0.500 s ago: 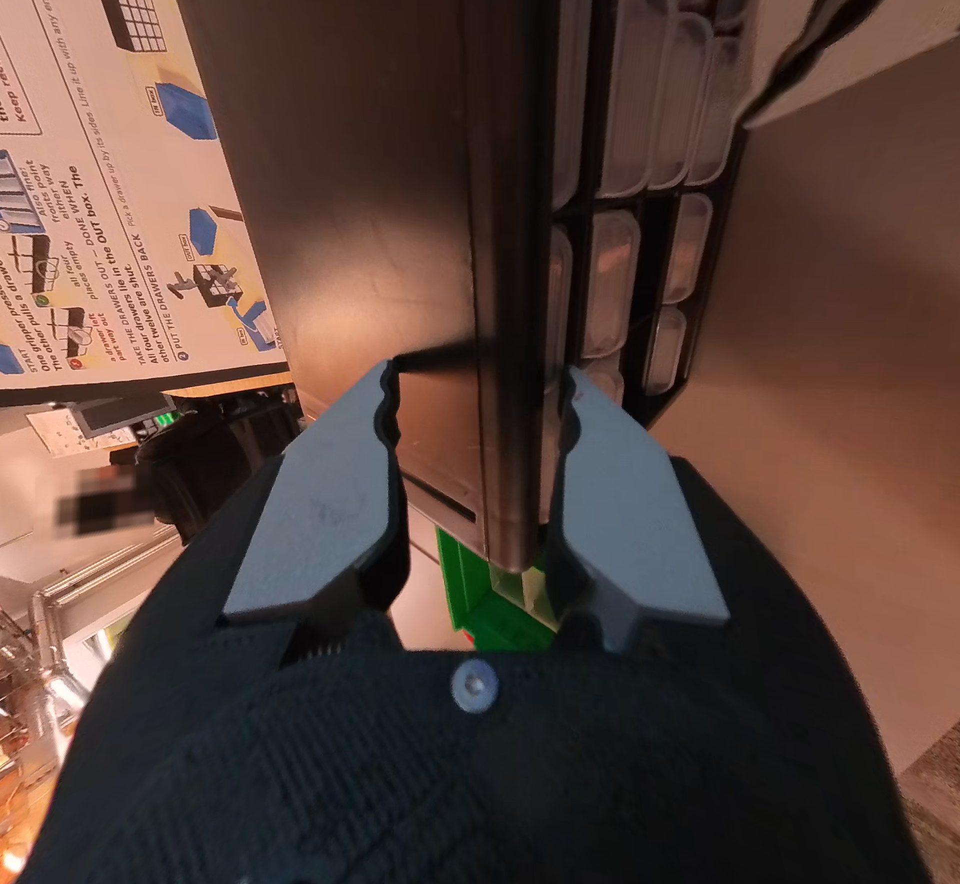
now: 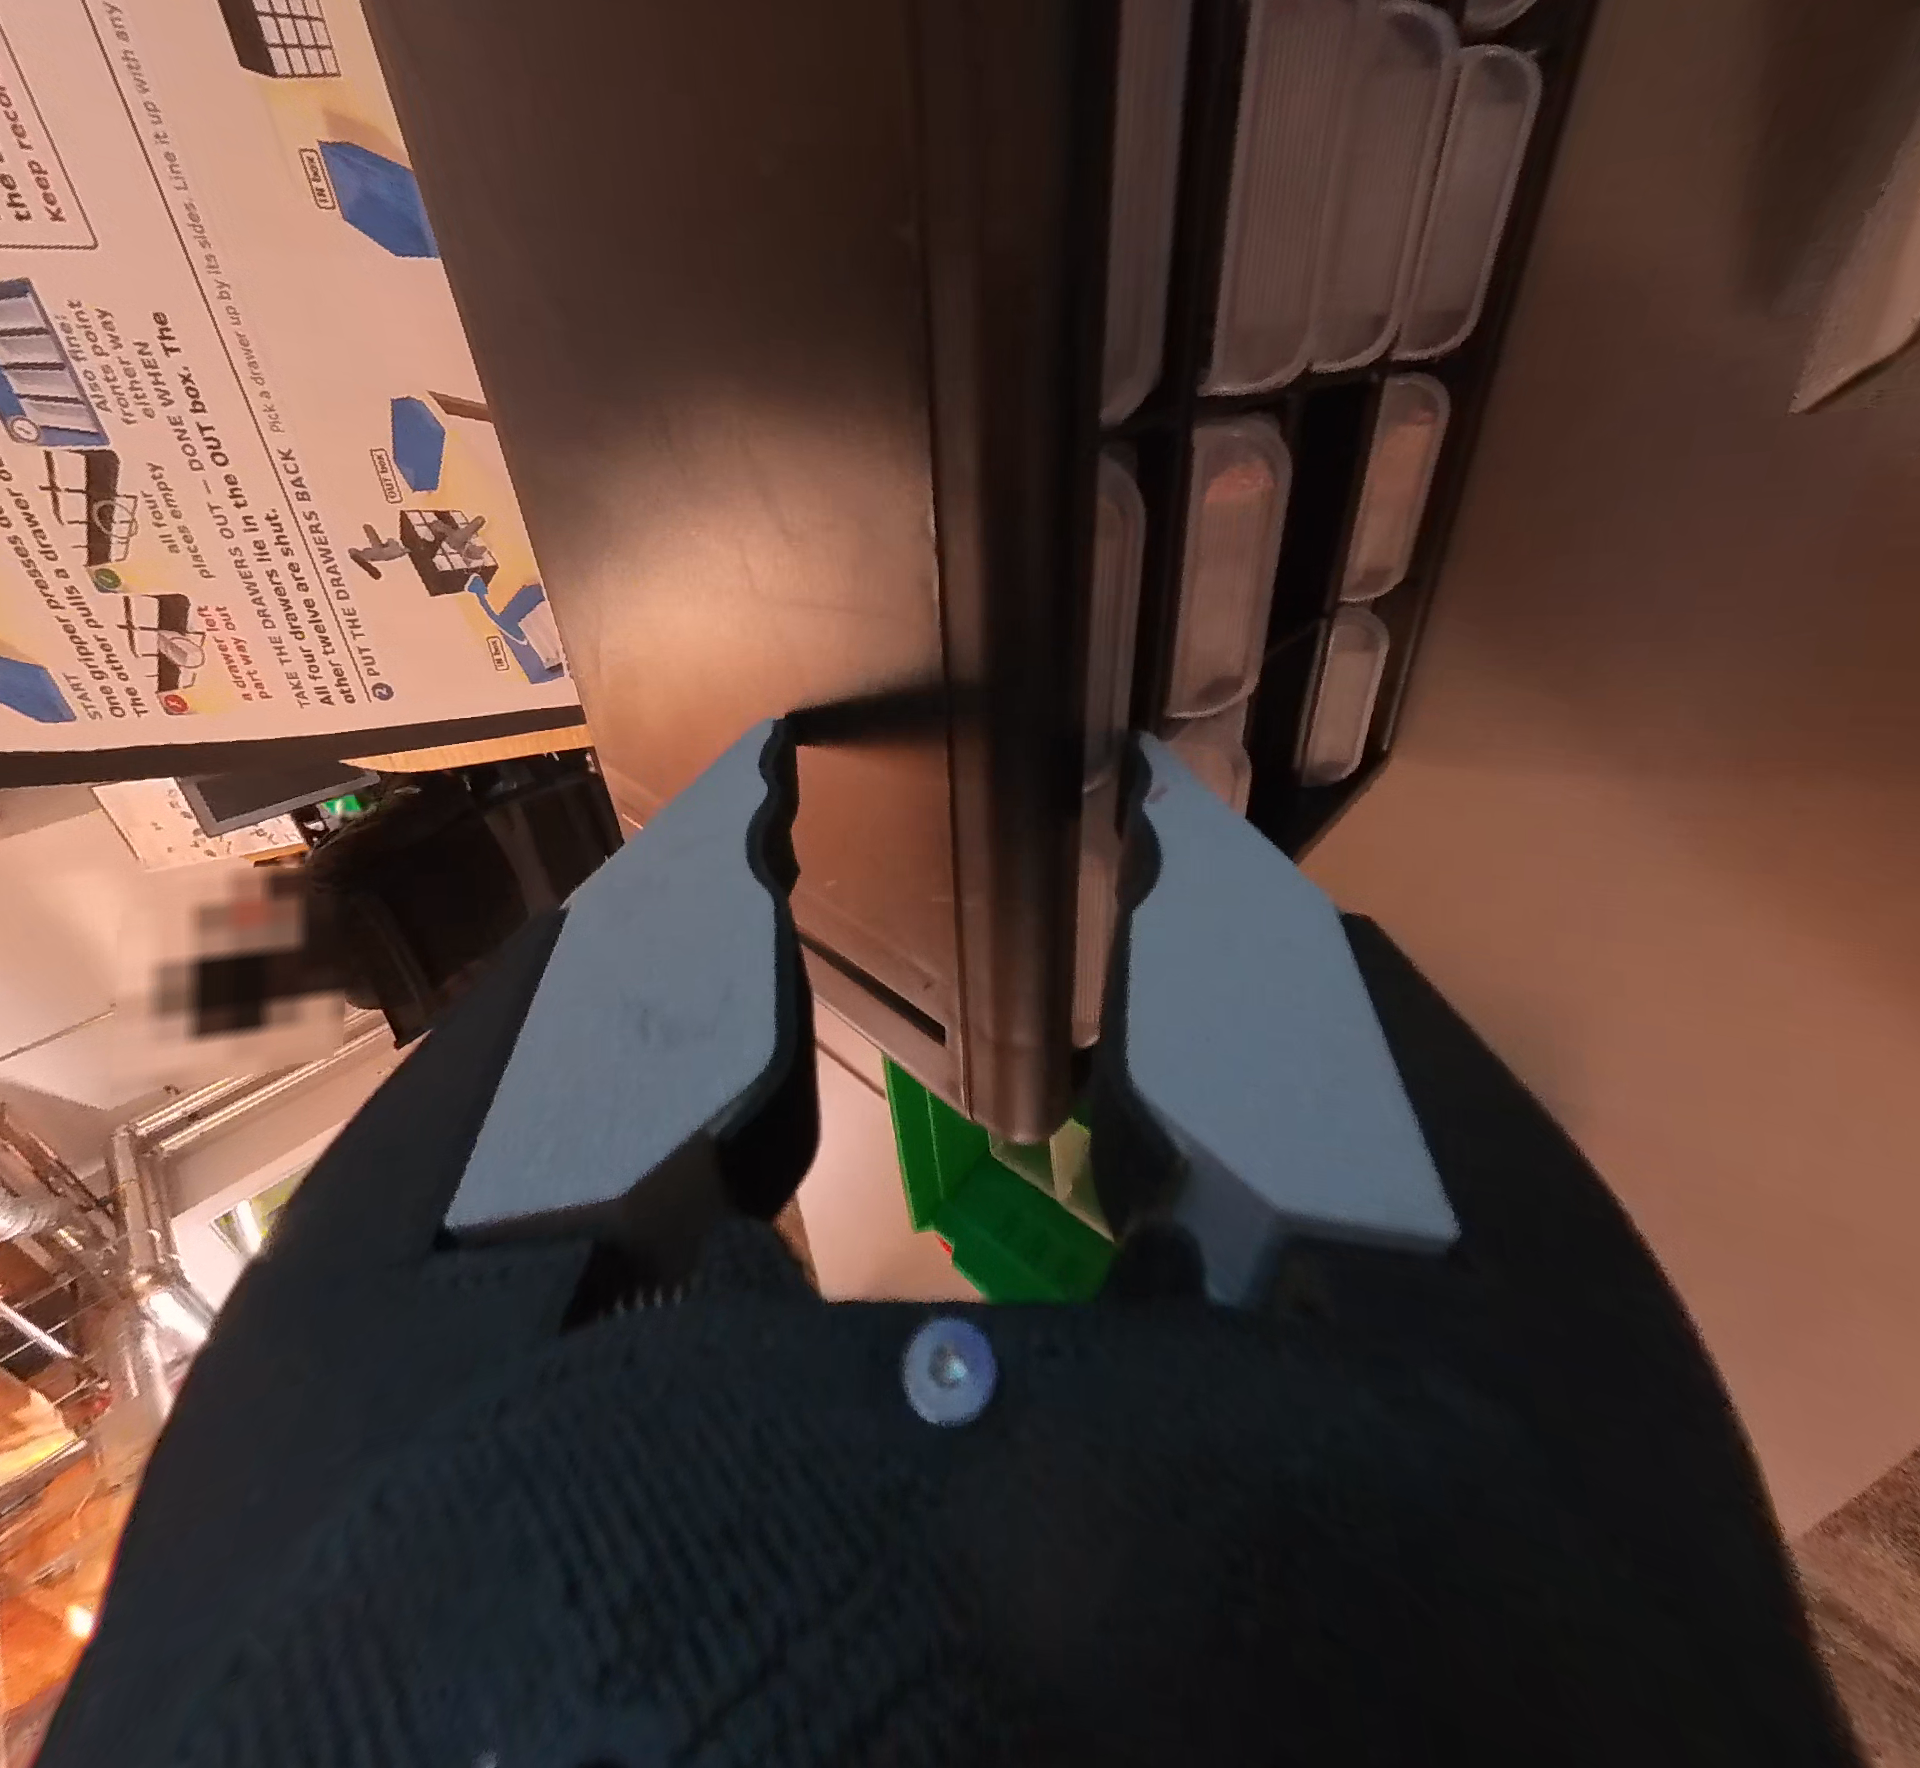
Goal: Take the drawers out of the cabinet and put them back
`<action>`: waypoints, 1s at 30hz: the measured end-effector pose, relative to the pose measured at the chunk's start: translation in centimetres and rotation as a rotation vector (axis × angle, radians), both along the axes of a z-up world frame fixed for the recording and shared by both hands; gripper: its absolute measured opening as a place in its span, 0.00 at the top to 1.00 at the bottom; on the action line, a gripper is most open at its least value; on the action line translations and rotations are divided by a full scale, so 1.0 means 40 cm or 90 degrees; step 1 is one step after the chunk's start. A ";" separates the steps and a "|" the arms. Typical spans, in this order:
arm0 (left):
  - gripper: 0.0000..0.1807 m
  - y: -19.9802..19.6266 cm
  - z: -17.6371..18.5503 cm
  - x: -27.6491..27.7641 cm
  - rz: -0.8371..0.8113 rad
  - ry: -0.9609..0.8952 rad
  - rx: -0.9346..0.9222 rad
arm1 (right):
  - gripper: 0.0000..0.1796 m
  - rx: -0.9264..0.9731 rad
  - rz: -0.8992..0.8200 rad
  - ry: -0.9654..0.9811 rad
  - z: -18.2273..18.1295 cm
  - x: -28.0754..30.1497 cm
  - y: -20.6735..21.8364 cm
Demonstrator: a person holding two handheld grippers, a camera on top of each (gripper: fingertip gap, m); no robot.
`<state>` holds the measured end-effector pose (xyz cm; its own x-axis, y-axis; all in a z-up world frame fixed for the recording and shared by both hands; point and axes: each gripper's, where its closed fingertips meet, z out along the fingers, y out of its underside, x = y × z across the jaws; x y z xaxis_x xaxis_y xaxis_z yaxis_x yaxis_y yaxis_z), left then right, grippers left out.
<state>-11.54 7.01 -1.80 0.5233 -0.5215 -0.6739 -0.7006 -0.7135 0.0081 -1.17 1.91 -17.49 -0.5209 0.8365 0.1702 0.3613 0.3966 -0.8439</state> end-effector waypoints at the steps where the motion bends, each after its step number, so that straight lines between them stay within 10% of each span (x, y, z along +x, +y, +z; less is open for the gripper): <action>1: 0.67 0.000 0.000 0.000 -0.001 -0.003 0.006 | 0.88 -0.003 -0.003 -0.001 0.000 -0.001 0.002; 30: 0.68 0.002 0.005 0.005 -0.048 -0.088 0.112 | 0.78 -0.009 -0.024 -0.023 -0.009 -0.001 0.017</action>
<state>-11.35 7.08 -1.61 0.5801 -0.4439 -0.6829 -0.7383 -0.6406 -0.2108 -1.22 2.58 -17.86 -0.4948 0.8576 0.1406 0.4052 0.3708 -0.8356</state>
